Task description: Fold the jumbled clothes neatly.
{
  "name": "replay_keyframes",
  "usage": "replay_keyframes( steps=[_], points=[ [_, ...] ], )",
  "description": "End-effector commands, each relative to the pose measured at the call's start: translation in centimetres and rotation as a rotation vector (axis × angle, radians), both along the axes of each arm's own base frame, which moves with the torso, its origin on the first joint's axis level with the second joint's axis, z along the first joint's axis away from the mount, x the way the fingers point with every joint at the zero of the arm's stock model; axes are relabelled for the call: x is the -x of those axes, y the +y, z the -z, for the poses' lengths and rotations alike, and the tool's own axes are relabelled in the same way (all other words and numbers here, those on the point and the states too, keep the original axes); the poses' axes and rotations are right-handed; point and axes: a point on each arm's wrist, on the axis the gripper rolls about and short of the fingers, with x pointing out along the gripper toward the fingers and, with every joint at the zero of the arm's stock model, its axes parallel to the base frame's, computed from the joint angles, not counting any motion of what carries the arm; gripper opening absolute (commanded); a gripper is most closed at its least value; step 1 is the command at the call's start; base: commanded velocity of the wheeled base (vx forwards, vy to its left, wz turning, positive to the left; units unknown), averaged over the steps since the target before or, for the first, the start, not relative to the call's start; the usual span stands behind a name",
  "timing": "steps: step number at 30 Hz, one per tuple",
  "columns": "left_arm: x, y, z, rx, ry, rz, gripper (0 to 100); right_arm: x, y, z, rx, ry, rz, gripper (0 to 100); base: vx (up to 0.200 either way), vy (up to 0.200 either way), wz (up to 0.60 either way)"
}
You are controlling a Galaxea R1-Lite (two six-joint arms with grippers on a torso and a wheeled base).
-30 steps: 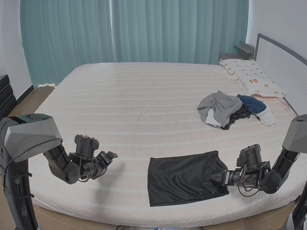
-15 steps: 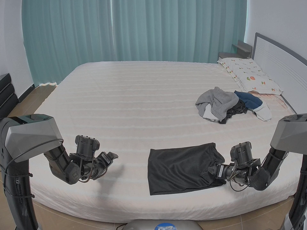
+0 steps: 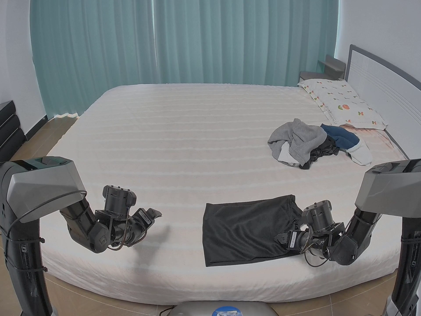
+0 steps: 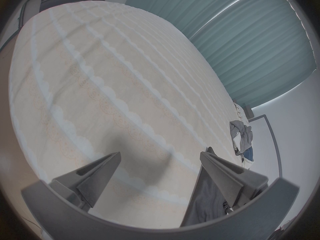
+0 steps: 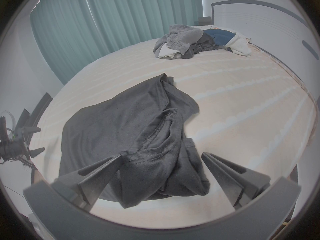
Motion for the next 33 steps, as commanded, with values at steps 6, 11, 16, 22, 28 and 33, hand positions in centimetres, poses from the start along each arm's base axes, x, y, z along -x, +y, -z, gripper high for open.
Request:
replay_keyframes(
  steps=[6, 11, 16, 22, 28, 33],
  points=[
    [0.0, 0.0, 0.0, 0.001, 0.001, -0.001, 100, 0.8, -3.1, 0.4, 0.124, 0.046, 0.012, 100, 0.0, 0.0, 0.0],
    [0.0, 0.0, 0.0, 0.001, 0.001, -0.001, 100, 1.3, -4.9, 0.0, 0.16, 0.058, 0.029, 100, 0.0, 0.0, 0.0],
    [0.0, 0.0, 0.1, 0.001, 0.002, -0.001, 100, 2.1, -6.2, -0.7, 0.203, 0.07, 0.021, 100, 0.0, 0.0, 0.0],
    [0.0, 0.0, 0.1, 0.001, 0.002, -0.001, 100, 2.4, -7.4, -0.9, 0.237, 0.077, 0.024, 100, 0.0, 0.0, 0.0],
    [0.0, 0.0, 0.1, 0.001, 0.002, -0.001, 100, 2.1, -7.6, -2.2, 0.21, 0.025, 0.04, 100, 0.0, 0.0, 0.0],
    [0.0, 0.0, 0.1, 0.0, 0.002, 0.0, 100, 1.5, -7.3, -3.4, 0.122, -0.026, 0.041, 100, 0.0, 0.0, 0.0]
  ],
)
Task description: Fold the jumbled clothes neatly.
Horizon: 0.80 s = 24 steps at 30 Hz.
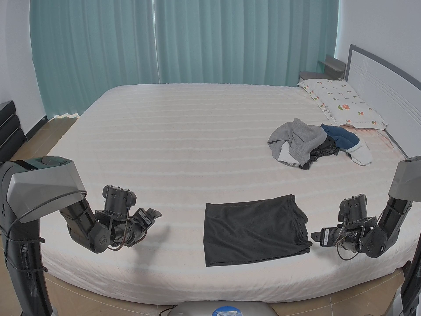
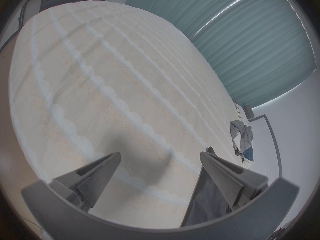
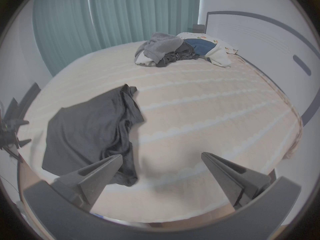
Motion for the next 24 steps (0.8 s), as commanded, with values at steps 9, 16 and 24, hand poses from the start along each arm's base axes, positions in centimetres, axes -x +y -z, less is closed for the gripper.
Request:
replay_keyframes(
  steps=[9, 16, 24],
  points=[
    [0.0, 0.0, 0.0, 0.0, 0.001, 0.0, 100, -1.4, 0.3, -0.9, -0.408, 0.003, -0.107, 100, 0.0, 0.0, 0.0],
    [0.0, 0.0, 0.0, -0.001, 0.0, 0.001, 100, -2.2, 0.5, 1.5, -0.433, 0.054, -0.123, 100, 0.0, 0.0, 0.0],
    [0.0, 0.0, 0.0, 0.0, -0.001, 0.001, 100, -2.0, 0.4, 2.7, -0.421, 0.046, -0.136, 0, 0.0, 0.0, 0.0]
  ],
)
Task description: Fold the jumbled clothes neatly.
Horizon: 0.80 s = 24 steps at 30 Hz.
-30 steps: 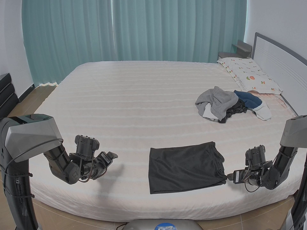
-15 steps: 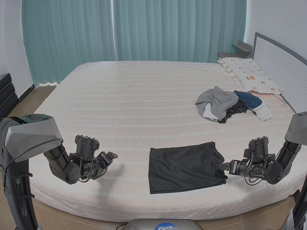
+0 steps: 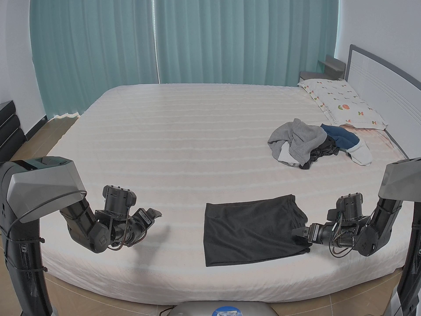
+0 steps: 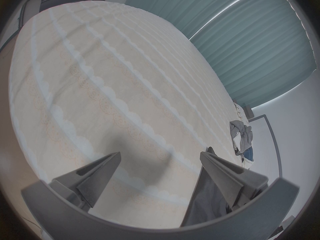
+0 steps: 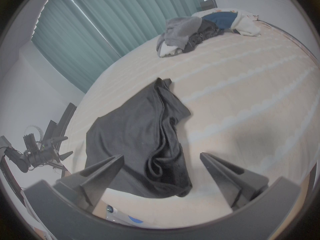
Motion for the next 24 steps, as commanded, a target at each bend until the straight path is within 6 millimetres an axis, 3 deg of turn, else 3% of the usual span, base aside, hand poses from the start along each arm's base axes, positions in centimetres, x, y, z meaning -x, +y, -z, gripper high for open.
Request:
replay_keyframes(
  steps=[1, 11, 23, 24],
  points=[
    [0.0, 0.0, 0.0, 0.0, 0.0, 0.0, 100, 0.7, -0.2, 1.2, 0.017, 0.05, -0.007, 0, 0.0, 0.0, 0.0],
    [0.0, 0.0, 0.0, 0.001, 0.001, -0.001, 100, 1.9, -1.8, 1.3, 0.108, 0.055, -0.045, 0, 0.0, 0.0, 0.0],
    [0.0, 0.0, 0.0, 0.001, 0.001, -0.001, 100, 2.2, -1.8, 1.4, 0.119, 0.059, -0.058, 0, 0.0, 0.0, 0.0],
    [0.0, 0.0, 0.0, 0.001, 0.001, -0.001, 100, 2.2, -1.8, 1.4, 0.119, 0.058, -0.059, 100, 0.0, 0.0, 0.0]
  ],
)
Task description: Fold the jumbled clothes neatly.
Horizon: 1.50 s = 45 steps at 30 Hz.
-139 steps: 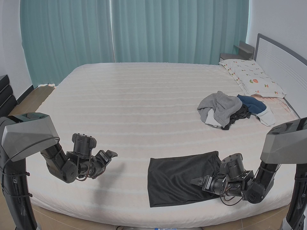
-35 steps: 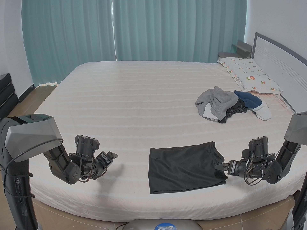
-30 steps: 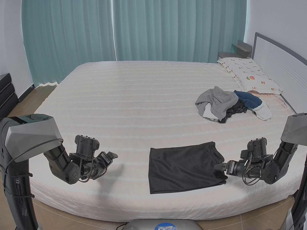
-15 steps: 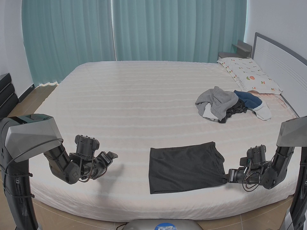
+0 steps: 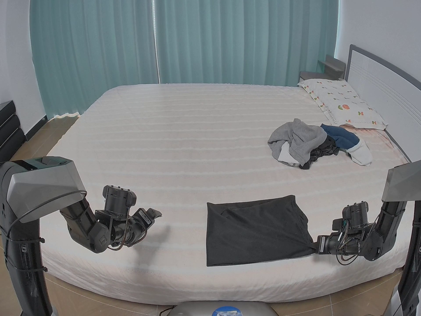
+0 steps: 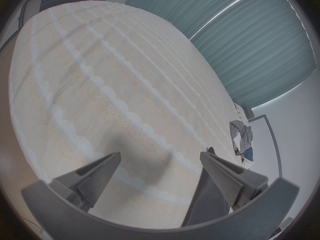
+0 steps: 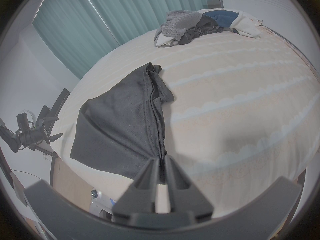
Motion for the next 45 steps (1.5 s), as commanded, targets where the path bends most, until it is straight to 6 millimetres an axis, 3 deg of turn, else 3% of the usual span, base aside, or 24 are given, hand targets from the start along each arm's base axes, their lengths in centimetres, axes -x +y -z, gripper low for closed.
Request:
replay_keyframes(
  steps=[1, 10, 19, 27, 36, 45],
  points=[
    [0.0, 0.0, 0.0, 0.0, 0.001, 0.0, 100, 0.0, 0.1, -0.1, -0.002, -0.002, -0.002, 100, 0.0, 0.0, 0.0],
    [-0.1, 0.1, -0.1, 0.007, -0.002, -0.008, 100, -1.2, 0.0, -2.4, -0.064, -0.101, 0.039, 100, 0.0, 0.0, 0.0],
    [-0.1, 0.0, 0.0, 0.002, -0.002, -0.003, 100, -4.7, 0.7, -4.6, -0.283, -0.175, 0.203, 100, 0.133, 0.0, 0.0],
    [-0.1, 0.0, 0.0, 0.0, -0.003, -0.003, 100, -8.0, 1.9, -2.4, -0.404, -0.137, 0.282, 100, 0.0, 0.0, 0.0],
    [-0.1, 0.0, 0.0, -0.001, -0.001, -0.003, 100, -10.4, 2.5, -1.8, -0.533, -0.141, 0.332, 100, 0.0, 0.0, 0.0],
    [-0.1, 0.0, 0.1, -0.001, 0.0, -0.001, 100, -10.8, 3.2, -0.9, -0.541, -0.15, 0.316, 100, 0.0, 0.0, 0.0]
  ],
)
